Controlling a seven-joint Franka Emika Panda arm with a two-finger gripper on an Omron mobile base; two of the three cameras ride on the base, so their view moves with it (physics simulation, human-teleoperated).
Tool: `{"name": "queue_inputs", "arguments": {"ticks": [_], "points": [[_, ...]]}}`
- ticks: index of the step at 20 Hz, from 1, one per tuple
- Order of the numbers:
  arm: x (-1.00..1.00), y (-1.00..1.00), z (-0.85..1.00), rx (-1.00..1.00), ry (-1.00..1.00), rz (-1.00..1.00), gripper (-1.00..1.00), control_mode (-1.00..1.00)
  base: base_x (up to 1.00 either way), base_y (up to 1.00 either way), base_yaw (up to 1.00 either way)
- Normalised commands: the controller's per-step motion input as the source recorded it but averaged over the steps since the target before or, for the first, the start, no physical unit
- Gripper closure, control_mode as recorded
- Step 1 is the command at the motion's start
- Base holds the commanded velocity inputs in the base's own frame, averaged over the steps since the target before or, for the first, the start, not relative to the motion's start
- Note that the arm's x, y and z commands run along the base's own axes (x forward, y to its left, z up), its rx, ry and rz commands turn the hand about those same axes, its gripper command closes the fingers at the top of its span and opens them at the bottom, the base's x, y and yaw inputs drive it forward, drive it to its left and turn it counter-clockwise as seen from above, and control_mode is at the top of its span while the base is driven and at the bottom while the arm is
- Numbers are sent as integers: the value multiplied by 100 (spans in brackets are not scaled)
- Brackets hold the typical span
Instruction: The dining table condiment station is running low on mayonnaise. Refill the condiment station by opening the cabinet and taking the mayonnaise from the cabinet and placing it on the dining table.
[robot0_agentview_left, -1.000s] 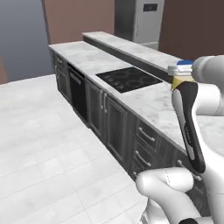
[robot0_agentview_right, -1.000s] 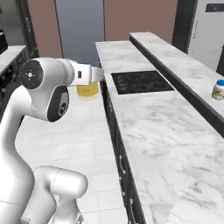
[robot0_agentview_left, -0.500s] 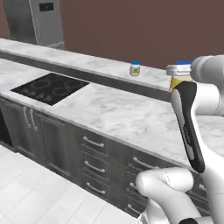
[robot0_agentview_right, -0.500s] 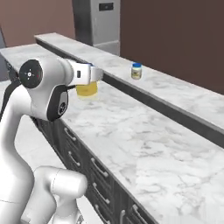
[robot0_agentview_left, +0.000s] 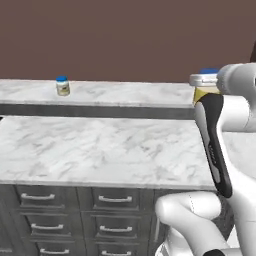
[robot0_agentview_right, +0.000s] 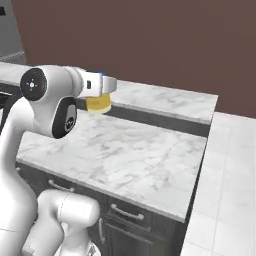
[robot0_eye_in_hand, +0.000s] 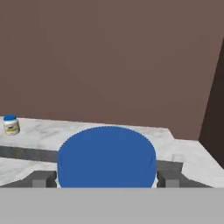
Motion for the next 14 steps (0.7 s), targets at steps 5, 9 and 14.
{"name": "queue_inputs", "arguments": {"ticks": [5,9,14], "points": [[0,0,0,0,0,0,100,100,0,-98,-60],[0,0,0,0,0,0,100,100,1,-100,-48],[0,0,0,0,0,0,100,100,44,-100,-29]]}}
